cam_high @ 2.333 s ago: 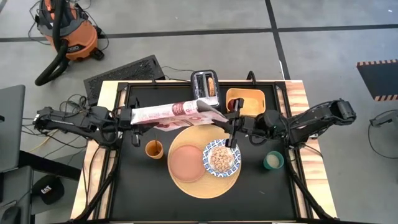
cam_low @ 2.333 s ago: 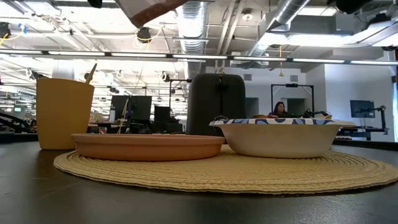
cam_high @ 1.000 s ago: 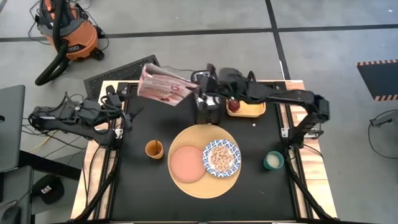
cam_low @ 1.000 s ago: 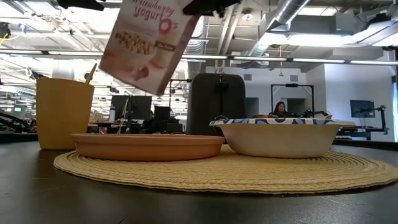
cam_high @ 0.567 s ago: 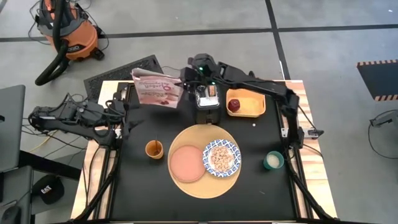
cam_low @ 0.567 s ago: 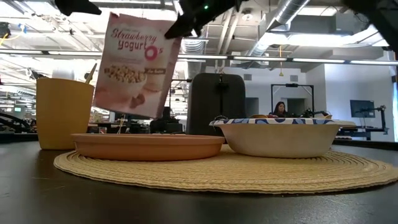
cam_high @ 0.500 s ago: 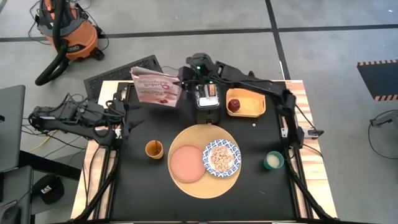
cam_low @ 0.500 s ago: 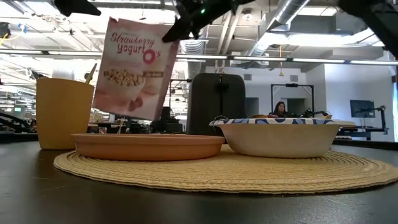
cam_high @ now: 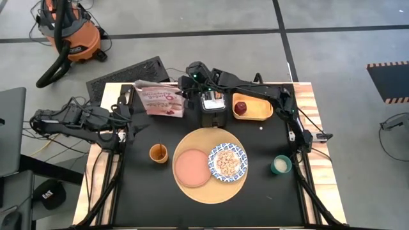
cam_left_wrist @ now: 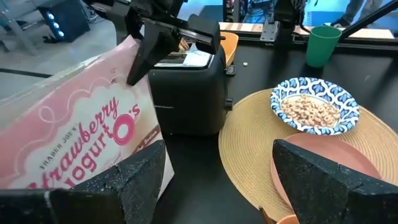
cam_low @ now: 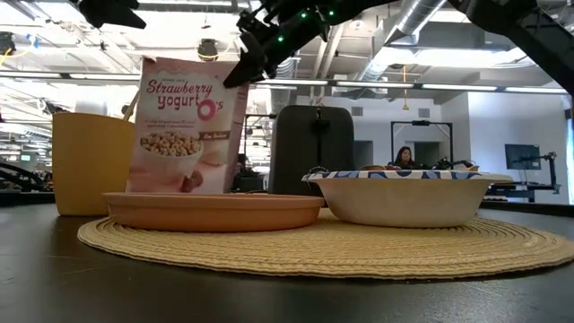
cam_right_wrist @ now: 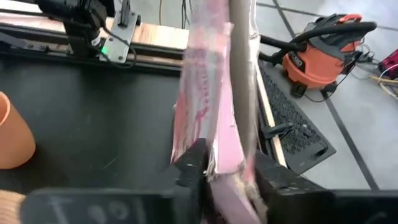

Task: Arrange a breakfast setting
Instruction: Put the cereals into the bowl

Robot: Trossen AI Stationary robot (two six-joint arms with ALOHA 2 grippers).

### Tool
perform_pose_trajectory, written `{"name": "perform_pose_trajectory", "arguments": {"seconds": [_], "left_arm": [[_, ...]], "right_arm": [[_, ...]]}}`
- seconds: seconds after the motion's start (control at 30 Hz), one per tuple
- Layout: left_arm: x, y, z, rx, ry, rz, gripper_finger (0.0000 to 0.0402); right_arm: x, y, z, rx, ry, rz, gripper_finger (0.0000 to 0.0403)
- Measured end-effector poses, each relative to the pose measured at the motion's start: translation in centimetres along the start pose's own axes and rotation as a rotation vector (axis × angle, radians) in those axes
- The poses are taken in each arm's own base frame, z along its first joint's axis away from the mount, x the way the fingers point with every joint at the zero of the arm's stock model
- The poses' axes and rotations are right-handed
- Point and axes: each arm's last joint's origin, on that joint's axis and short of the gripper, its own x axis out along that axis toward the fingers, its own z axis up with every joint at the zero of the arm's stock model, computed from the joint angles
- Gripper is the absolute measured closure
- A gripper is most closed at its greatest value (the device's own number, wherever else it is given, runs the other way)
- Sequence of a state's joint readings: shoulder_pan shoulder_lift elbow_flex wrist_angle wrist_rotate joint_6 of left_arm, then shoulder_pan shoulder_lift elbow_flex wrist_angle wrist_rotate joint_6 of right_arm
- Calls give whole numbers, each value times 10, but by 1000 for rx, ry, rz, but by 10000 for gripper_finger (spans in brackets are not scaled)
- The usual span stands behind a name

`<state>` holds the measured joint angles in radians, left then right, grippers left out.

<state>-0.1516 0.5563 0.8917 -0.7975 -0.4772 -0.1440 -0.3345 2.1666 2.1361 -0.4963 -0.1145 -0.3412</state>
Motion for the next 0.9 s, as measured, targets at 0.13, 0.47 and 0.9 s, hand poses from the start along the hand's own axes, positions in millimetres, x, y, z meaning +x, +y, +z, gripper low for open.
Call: {"name": "perform_pose_trajectory", "arguments": {"seconds": [0.13, 0.47, 0.9], "left_arm": [[0, 0, 0, 4, -1, 1, 120], [0, 0, 0, 4, -2, 2, 120], [0, 0, 0, 2, -2, 5, 120]], "right_arm": [[0, 0, 1, 0, -6, -2, 252], [0, 5, 6, -7, -35, -7, 166], [-11, 3, 15, -12, -73, -24, 147]]}}
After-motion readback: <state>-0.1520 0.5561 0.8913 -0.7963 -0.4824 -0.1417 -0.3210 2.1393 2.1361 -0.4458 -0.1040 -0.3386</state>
